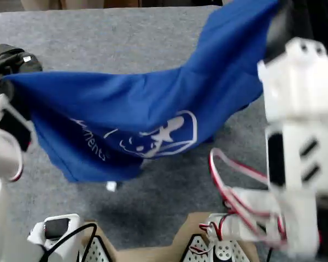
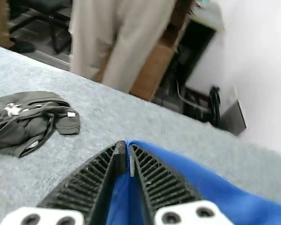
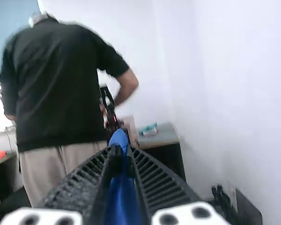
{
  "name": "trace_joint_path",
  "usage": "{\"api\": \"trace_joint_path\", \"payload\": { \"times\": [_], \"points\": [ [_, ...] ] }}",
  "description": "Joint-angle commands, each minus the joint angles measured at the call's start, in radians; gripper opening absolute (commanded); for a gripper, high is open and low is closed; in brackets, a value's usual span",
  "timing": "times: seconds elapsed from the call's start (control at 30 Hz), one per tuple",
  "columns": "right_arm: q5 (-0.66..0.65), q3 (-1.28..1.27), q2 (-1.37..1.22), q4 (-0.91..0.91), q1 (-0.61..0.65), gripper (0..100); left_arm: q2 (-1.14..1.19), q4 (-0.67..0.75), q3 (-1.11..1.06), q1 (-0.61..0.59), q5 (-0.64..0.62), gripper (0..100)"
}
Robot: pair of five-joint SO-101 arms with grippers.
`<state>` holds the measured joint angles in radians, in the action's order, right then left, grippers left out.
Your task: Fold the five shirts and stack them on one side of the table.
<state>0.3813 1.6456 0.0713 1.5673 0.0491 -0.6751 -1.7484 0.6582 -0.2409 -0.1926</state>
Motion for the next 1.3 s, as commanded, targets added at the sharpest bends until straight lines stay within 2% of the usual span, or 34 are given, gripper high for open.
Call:
{"api": "trace_joint_path", "payload": {
  "times": [0.0, 0.3, 0.43, 0.5, 0.63, 0.8, 1.03, 1.17, 1.27],
  "points": [
    [-0.003, 0.015, 0.085, -0.031, -0.021, 0.5, -0.048, -0.011, 0.015, -0.068, -0.058, 2],
    [-0.011, 0.010, 0.229, -0.048, -0.024, 0.5, -0.142, -0.011, 0.190, -0.081, -0.057, 2],
    [-0.011, 0.007, 0.246, -0.064, -0.065, 0.5, -0.162, -0.011, 0.233, -0.081, -0.057, 2],
    [-0.003, -0.031, 0.220, -0.075, -0.065, 0.5, -0.153, -0.011, 0.213, -0.080, -0.061, 2],
    [-0.002, -0.206, 0.128, -0.106, -0.064, 0.5, -0.099, 0.026, 0.035, -0.077, -0.063, 2],
    [-0.002, -0.452, -0.042, -0.272, -0.062, 0.5, -0.031, 0.264, -0.281, -0.078, -0.064, 2],
    [-0.011, -0.682, -0.343, -0.601, -0.051, 0.5, 0.062, 0.766, -0.784, -0.074, -0.064, 2],
    [-0.061, -0.700, -0.526, -0.681, -0.041, 0.5, 0.162, 1.017, -0.985, -0.078, -0.058, 2],
    [-0.075, -0.687, -0.624, -0.681, -0.039, 0.5, 0.260, 1.094, -1.033, -0.078, -0.058, 2]
  ]
}}
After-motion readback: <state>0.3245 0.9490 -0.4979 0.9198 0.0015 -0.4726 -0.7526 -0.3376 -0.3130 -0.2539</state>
